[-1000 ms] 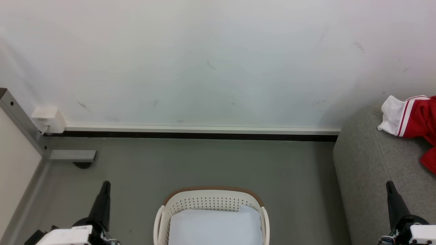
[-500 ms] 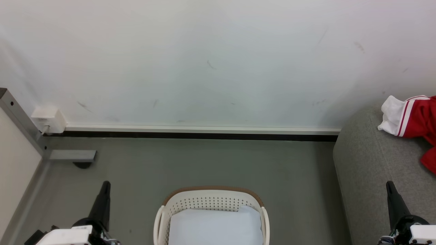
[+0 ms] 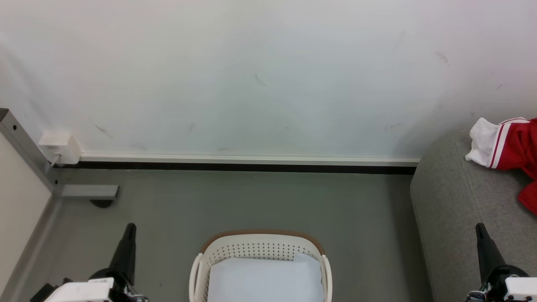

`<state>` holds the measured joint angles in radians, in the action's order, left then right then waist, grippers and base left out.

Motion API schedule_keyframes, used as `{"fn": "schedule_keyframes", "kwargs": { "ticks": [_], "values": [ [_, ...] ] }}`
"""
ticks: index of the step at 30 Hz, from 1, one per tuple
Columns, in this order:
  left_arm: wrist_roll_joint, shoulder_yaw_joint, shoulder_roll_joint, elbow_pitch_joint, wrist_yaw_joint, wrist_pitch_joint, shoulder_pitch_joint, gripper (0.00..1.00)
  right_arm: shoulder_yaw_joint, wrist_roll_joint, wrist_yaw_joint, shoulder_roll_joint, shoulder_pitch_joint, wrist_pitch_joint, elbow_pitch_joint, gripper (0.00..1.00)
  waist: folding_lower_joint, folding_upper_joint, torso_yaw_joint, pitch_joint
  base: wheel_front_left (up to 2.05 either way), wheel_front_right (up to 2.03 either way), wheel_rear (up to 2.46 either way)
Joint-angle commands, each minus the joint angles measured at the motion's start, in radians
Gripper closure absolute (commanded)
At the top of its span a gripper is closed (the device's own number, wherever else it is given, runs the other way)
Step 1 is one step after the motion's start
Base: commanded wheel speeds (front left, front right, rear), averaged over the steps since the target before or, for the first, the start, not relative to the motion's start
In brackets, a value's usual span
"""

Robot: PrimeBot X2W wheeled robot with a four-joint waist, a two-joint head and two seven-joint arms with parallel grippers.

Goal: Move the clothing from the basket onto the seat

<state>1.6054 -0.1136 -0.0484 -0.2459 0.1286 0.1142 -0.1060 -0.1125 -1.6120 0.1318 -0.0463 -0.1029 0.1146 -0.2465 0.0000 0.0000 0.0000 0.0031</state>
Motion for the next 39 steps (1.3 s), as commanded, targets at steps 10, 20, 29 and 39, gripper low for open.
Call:
{"fn": "schedule_keyframes", "kwargs": {
  "ticks": [10, 20, 29, 39],
  "values": [
    [0.014, -0.002, -0.002, 0.003, 0.005, 0.003, -0.007, 1.00, -0.003, -0.002, -0.002, -0.007, -0.012, 0.002, 0.004, 1.00, 0.0000, 0.0000, 0.000, 0.000, 0.00, 0.00, 0.00],
    [0.014, -0.002, -0.002, 0.002, 0.005, 0.003, -0.007, 1.00, -0.003, -0.002, -0.002, -0.008, -0.012, 0.003, 0.004, 1.00, 0.0000, 0.0000, 0.000, 0.000, 0.00, 0.00, 0.00],
    [0.014, -0.002, -0.002, 0.002, 0.005, 0.003, -0.007, 1.00, -0.003, -0.002, -0.002, -0.008, -0.012, 0.003, 0.004, 1.00, 0.0000, 0.0000, 0.000, 0.000, 0.00, 0.00, 0.00],
    [0.014, -0.002, -0.002, 0.002, 0.005, 0.003, -0.007, 1.00, -0.003, -0.002, -0.002, -0.007, -0.012, 0.002, 0.004, 1.00, 0.0000, 0.0000, 0.000, 0.000, 0.00, 0.00, 0.00]
  ]
}}
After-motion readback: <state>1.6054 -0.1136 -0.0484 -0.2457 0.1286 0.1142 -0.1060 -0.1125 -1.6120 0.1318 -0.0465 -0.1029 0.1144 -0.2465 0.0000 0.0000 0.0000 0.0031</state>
